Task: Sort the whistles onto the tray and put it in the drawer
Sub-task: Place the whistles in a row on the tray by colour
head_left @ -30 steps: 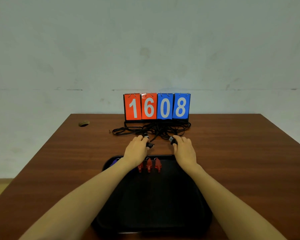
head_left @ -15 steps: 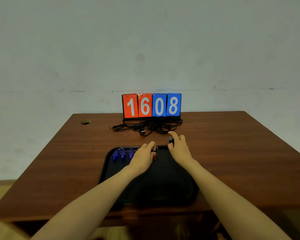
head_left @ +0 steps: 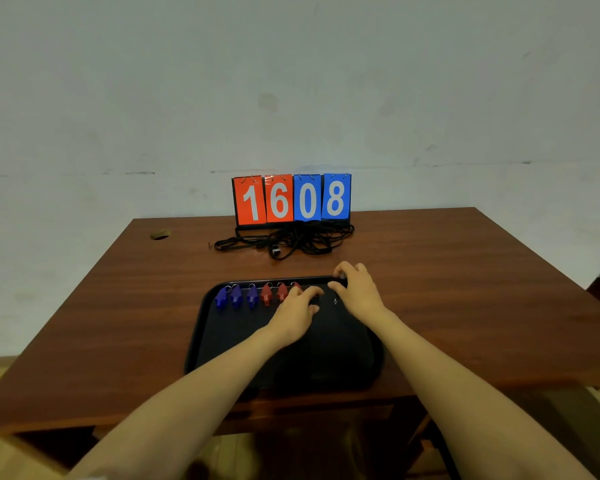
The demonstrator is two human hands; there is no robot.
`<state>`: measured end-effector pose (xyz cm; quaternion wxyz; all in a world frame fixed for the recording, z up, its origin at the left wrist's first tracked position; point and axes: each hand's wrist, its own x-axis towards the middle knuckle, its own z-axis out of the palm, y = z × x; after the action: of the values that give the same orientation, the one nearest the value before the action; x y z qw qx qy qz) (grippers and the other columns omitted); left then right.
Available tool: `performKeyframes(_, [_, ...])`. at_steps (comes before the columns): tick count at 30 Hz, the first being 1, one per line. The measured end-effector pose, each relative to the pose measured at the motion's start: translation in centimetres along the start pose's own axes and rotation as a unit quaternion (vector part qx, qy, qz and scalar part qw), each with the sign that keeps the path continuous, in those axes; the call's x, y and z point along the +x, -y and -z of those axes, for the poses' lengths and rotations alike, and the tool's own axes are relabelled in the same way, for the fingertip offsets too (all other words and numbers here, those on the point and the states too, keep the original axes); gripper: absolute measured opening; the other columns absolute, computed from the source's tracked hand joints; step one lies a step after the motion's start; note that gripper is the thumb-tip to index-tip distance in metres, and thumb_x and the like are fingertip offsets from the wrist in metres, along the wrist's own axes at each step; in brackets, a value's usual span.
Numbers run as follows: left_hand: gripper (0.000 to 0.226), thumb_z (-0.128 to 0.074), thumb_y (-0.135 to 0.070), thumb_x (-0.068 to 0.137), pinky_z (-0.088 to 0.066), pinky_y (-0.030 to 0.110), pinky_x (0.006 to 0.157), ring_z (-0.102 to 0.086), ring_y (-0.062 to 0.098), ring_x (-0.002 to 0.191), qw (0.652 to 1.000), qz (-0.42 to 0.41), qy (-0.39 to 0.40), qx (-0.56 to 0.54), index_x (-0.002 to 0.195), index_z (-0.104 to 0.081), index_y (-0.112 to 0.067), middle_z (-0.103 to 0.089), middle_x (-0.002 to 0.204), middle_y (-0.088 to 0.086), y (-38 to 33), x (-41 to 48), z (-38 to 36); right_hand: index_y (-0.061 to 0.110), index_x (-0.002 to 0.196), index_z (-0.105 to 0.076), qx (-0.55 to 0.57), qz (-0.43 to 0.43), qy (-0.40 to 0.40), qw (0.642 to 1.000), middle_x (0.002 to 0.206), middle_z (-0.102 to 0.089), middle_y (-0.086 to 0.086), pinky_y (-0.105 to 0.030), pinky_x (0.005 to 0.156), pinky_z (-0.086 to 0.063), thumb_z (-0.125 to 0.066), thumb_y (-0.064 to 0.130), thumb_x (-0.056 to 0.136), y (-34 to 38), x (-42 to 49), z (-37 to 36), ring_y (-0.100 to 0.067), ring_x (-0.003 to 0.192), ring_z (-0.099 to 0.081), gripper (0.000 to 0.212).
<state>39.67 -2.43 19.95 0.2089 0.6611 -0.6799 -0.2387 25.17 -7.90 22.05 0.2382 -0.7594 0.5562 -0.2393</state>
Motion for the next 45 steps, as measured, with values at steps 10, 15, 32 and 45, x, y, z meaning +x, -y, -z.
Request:
performKeyframes(10, [0.034, -0.047, -0.016, 0.096, -0.046, 0.04, 0.092, -0.049, 0.028, 0.115, 0.997, 0.028, -0.03, 0.067, 0.131, -0.046, -0.017, -0.049, 0.123, 0.012, -1.4, 3.6, -3.2, 0.018, 0.102, -0.06, -0.013, -0.033, -0.029, 0.999, 0.1, -0.049, -0.001, -0.032, 0.075, -0.047, -0.057, 0.029, 0.093, -3.1, 0.5, 0.4, -0.02, 0.085, -0.053, 0.015])
performKeyframes(15, [0.04, -0.047, -0.016, 0.097, -0.043, 0.041, 0.095, -0.045, 0.031, 0.121, 0.997, 0.045, -0.01, 0.057, 0.137, -0.043, -0.016, -0.047, 0.127, 0.014, -1.4, 4.9, -4.0, 0.015, 0.114, -0.052, 0.032, -0.059, -0.004, 0.998, 0.117, -0.04, -0.004, -0.043, 0.078, -0.055, -0.048, 0.017, 0.096, -3.8, 0.9, 0.1, -0.026, 0.083, -0.061, 0.019])
performKeyframes(32, [0.051, -0.047, -0.021, 0.092, -0.019, 0.037, 0.108, -0.028, 0.022, 0.135, 0.949, -0.084, -0.071, 0.295, 0.143, -0.038, -0.021, -0.041, 0.144, -0.001, 1.2, 3.4, -2.0, 0.018, 0.118, -0.055, 0.042, -0.117, -0.037, 0.992, 0.106, -0.066, 0.0, -0.033, 0.077, -0.052, -0.063, 0.04, 0.088, -4.5, 1.0, -1.1, -0.019, 0.095, -0.063, 0.038])
performKeyframes(45, [0.031, -0.046, -0.018, 0.096, -0.03, 0.035, 0.097, -0.054, 0.024, 0.109, 0.955, -0.087, -0.038, 0.281, 0.126, -0.053, -0.017, -0.053, 0.124, 0.005, 0.6, 5.6, -2.0, 0.019, 0.114, -0.055, 0.042, -0.115, -0.045, 0.991, 0.099, -0.064, 0.003, -0.031, 0.074, -0.05, -0.062, 0.041, 0.088, -4.6, 0.7, -1.4, -0.017, 0.09, -0.062, 0.035])
